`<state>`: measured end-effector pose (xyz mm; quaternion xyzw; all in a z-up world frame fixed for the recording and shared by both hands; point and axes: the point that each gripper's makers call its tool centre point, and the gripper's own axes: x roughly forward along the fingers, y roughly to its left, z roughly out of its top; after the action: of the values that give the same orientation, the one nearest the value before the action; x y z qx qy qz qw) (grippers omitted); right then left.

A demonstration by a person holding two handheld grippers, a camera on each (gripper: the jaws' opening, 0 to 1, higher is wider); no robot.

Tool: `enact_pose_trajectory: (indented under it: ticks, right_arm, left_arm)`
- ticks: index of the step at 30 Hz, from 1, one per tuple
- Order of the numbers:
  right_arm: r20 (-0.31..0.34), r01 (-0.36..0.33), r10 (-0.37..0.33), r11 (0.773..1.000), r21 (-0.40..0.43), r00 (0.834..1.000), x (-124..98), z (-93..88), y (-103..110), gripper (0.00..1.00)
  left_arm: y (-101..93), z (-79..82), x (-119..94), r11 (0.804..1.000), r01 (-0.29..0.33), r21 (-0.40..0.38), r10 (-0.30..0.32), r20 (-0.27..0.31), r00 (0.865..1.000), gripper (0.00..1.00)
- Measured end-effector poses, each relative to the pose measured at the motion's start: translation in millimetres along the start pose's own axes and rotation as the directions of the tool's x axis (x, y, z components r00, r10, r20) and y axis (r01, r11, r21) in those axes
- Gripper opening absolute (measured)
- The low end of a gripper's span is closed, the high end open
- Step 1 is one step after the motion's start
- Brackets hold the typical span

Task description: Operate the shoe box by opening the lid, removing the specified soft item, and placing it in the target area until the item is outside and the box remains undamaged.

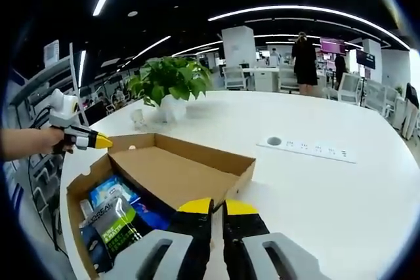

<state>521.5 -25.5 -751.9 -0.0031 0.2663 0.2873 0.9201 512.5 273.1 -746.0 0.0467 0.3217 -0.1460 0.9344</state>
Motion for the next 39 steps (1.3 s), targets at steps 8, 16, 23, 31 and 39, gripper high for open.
enact_pose_trajectory:
  ticks: [8,16,23,31,39]
  right_arm:
    - [-0.003,-0.012,0.012,1.0,0.012,1.0,-10,-4.0,3,0.07]
    - [0.003,-0.044,0.043,0.999,0.019,0.999,-28,-7.1,14,0.13]
    - [-0.001,-0.062,0.062,0.998,0.005,0.998,-44,-12.1,19,0.18]
    - [-0.016,-0.102,0.102,0.995,0.003,0.995,-59,-17.3,31,0.25]
    - [-0.033,-0.145,0.145,0.989,-0.013,0.989,-75,-26.7,46,0.34]
  left_arm:
    - [-1.7,6.4,-13,1.0,0.0,-0.018,0.0,0.012,1.0,0.06]
    - [-14.8,6.0,-27,1.0,0.008,-0.006,-0.008,0.019,1.0,0.08]
    - [-27.7,1.3,-35,1.0,0.025,-0.003,-0.024,0.015,1.0,0.1]
    - [-55.6,-9.8,-45,0.997,0.074,-0.002,-0.074,-0.012,0.997,0.14]
    - [-82.9,-27.9,-50,0.987,0.157,-0.013,-0.158,-0.073,0.985,0.18]
